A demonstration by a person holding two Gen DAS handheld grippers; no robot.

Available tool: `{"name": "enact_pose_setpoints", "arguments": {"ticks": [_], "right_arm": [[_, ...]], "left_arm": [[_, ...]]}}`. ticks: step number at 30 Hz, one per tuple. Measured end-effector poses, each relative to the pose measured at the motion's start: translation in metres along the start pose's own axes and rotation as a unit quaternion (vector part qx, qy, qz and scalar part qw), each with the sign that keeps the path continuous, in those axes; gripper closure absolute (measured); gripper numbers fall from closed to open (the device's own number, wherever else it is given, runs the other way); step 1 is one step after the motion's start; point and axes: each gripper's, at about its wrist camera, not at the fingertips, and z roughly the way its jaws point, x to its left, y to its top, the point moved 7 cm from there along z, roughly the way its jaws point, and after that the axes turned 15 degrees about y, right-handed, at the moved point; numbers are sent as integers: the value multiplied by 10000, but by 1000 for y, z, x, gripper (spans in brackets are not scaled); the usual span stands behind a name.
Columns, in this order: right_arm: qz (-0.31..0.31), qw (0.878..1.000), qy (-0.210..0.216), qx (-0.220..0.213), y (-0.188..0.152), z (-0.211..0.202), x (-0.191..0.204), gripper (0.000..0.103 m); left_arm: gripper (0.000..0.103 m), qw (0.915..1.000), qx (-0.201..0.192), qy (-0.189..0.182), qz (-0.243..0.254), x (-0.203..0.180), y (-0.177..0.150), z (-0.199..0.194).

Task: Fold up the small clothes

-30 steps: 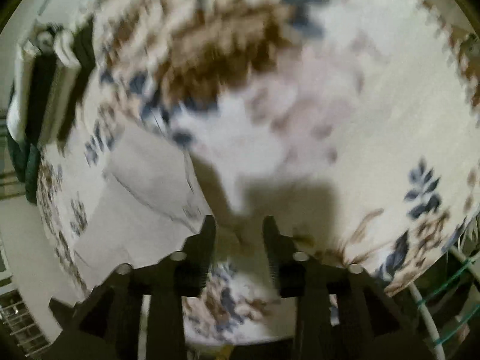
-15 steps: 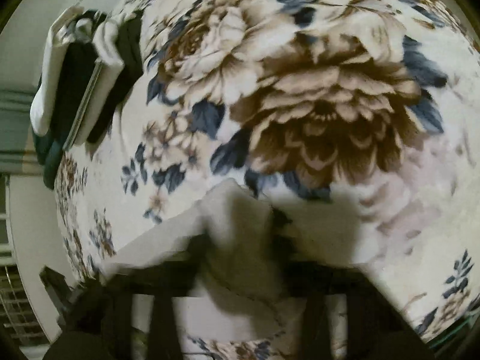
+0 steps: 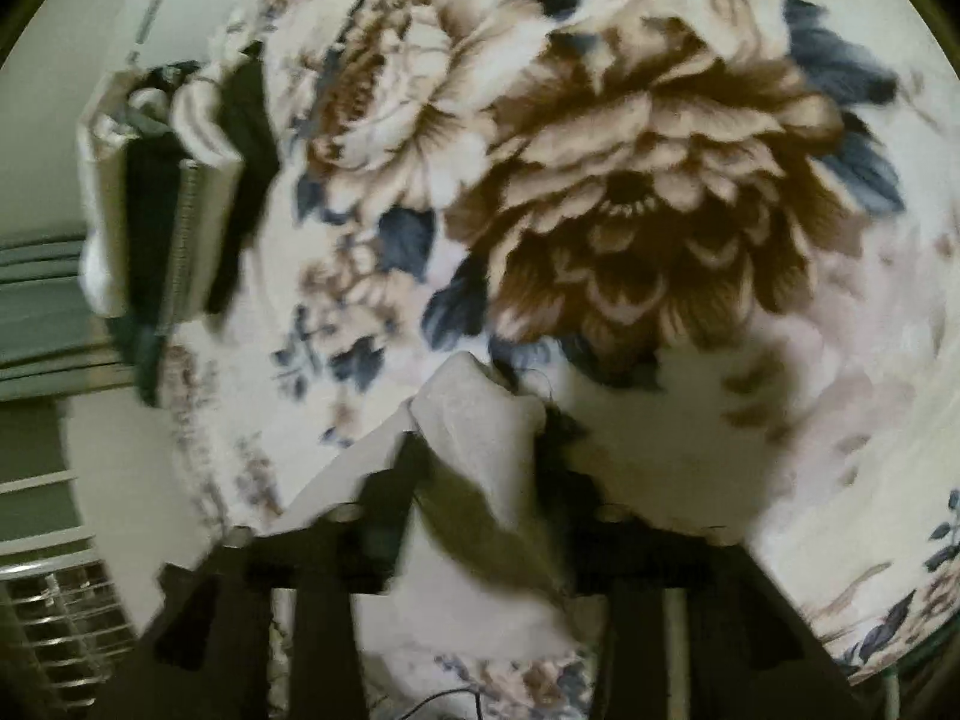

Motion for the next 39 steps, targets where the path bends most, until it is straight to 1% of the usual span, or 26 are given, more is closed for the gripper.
{"name": "enact_pose_setpoints", "arguments": {"ticks": [1,3,5,6,8,11,12,14,16,18,22,23,24,25,26,27,28,29,31,34,35,37,39], "right_arm": [[-81,9999,-9,63,-4,-5,-3,49],[-112,9995,-48,308,-14,-7,-15,47],[-13,9975,72,704,-28,-1,-30,47],[3,9965,102,828,-34,2,-35,46],[31,9932,211,1148,-45,16,-45,45],[82,9889,425,1420,-56,36,-50,45],[67,9880,499,1462,-57,43,-50,45],[55,9872,555,1496,-58,53,-52,45],[60,9862,644,1527,-59,58,-52,44],[18,9855,686,1553,-62,61,-51,44],[-41,9815,905,1689,-71,61,-47,44],[-66,9814,904,1694,-72,63,-46,44],[-68,9818,913,1665,-74,64,-46,44],[-61,9827,902,1617,-74,66,-45,48],[-65,9839,906,1540,-75,66,-44,57],[-55,9852,883,1466,-75,66,-42,64],[-16,9870,853,1361,-75,65,-40,74],[26,9879,882,1272,-77,63,-36,81],[17,9903,795,1138,-81,57,-27,83],[-92,9924,716,998,-84,42,-6,85],[-127,9929,693,960,-86,37,4,85],[-219,9936,663,892,-85,26,22,85],[-310,9939,659,829,-82,14,45,86]], "left_arm": [[42,9999,12,-81,-93,6,-5,-4],[41,9986,147,-323,-400,26,-22,-5],[41,9957,363,-533,-658,38,-38,2],[41,9927,518,-743,-798,41,-48,7],[41,9894,660,-942,-887,39,-60,15],[41,9911,737,-932,-605,22,-67,30],[41,9912,792,-931,-500,14,-69,37],[41,9900,858,-1015,-463,1,-68,47],[41,9905,819,-1022,-416,-10,-66,52],[41,9919,756,-943,-390,-15,-64,55],[42,9934,568,-911,-411,-17,-63,50],[42,9942,515,-856,-388,-17,-64,48],[52,9957,433,-737,-342,-18,-64,45],[70,9967,378,-659,-287,-16,-65,40],[75,9975,329,-572,-233,-16,-66,36],[77,9982,265,-491,-203,-17,-65,31],[80,9987,204,-426,-193,-17,-65,26],[81,9990,166,-374,-200,-20,-65,19],[82,9993,113,-286,-200,-24,-65,8],[84,9999,-96,-74,-84,-35,-61,-19],[84,9998,-165,-56,-46,-40,-59,-27],[84,9997,-243,-88,31,-42,-53,-37],[84,9993,-346,-146,84,-52,-39,-57]]}}
